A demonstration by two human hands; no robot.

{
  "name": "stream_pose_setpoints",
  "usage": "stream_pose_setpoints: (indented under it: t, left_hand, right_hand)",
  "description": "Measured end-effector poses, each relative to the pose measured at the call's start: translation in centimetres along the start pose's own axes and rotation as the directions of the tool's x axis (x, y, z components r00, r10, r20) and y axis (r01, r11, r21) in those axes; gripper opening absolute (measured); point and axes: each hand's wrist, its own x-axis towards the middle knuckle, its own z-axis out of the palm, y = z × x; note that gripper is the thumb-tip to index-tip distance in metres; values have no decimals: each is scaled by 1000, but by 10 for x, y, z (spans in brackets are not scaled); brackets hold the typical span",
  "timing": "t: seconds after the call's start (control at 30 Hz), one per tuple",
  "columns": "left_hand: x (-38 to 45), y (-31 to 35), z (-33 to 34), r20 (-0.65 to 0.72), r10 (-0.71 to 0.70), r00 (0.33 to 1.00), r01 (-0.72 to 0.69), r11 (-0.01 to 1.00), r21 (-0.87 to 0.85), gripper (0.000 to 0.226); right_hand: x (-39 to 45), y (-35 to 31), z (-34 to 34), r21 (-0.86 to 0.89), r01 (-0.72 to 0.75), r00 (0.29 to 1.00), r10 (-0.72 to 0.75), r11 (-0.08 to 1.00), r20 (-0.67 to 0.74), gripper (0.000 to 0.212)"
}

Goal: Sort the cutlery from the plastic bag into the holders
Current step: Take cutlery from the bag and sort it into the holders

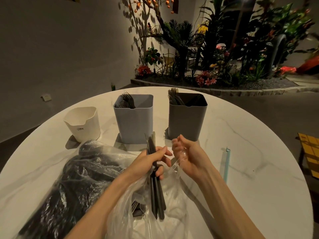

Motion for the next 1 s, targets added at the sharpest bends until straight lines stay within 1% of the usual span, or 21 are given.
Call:
stream_pose_setpoints:
  t: [0.03,0.07,0.13,0.2,0.3,0.37,0.47,0.53,0.57,0.6,0.63,0.67,0.7,0.73,0.77,0.83,0.9,1.0]
  left_hand:
    - [0,-1,1,-4,-8,1000,8,1000,15,41]
    - [0,-1,1,-2,-9,1000,9,999,43,41]
    - [-1,-1,2,22,-4,1000,1,993,120,38]
    - [-4,1,4,68,-8,998,-4,983,181,36]
    - [-7,2,6,146,-21,989,-24,954,300,30]
    - [-7,-2,7,182,2,983,-67,935,348,24]
    - [-5,-6,6,191,54,980,-108,952,285,26]
    - [-6,-4,4,187,89,978,-130,966,222,20]
    - [-7,-1,4,173,104,979,-138,971,198,19]
    - [-8,1,3,156,115,981,-142,974,175,19]
    - [-10,5,3,146,127,981,-150,977,154,19]
    - [-10,7,3,142,142,980,-160,978,132,19]
    - [-10,10,3,136,154,979,-169,980,108,18]
    - [-12,14,3,122,172,978,-183,980,84,17]
    - [-13,17,3,103,189,977,-196,979,63,18]
    - [-15,22,1,68,214,975,-217,975,50,21]
    - [-20,29,-1,32,229,973,-231,971,57,23]
    - [-36,46,-7,-28,268,963,-260,953,154,22]
  right_hand:
    - [0,0,-1,-4,-15,1000,15,1000,9,26]
    - [0,0,-1,-41,2,1000,-2,999,6,31]
    - [0,0,-2,-168,95,995,-98,981,-14,40]
    - [-2,1,1,-235,193,981,-196,953,8,45]
    - [-4,4,6,-286,322,946,-319,903,58,47]
    - [-5,8,8,-333,371,928,-358,867,101,44]
    - [-6,11,12,-395,416,909,-371,819,187,36]
    - [-7,10,11,-493,459,888,-388,739,245,31]
    - [-8,9,11,-540,479,877,-400,692,266,32]
    - [-9,8,9,-587,489,870,-414,645,269,38]
    - [-10,8,9,-649,489,864,-427,582,267,48]
    - [-12,8,10,-724,480,857,-442,496,265,56]
    - [-14,8,12,-790,461,851,-454,405,264,58]
    - [-17,8,16,-824,453,845,-458,339,276,56]
    - [-19,7,22,-827,466,838,-456,313,299,50]
    - [-25,3,35,-786,534,808,-463,313,365,37]
    - [-30,0,49,-758,572,789,-463,312,405,29]
    - [-32,-2,71,-759,591,786,-404,273,468,23]
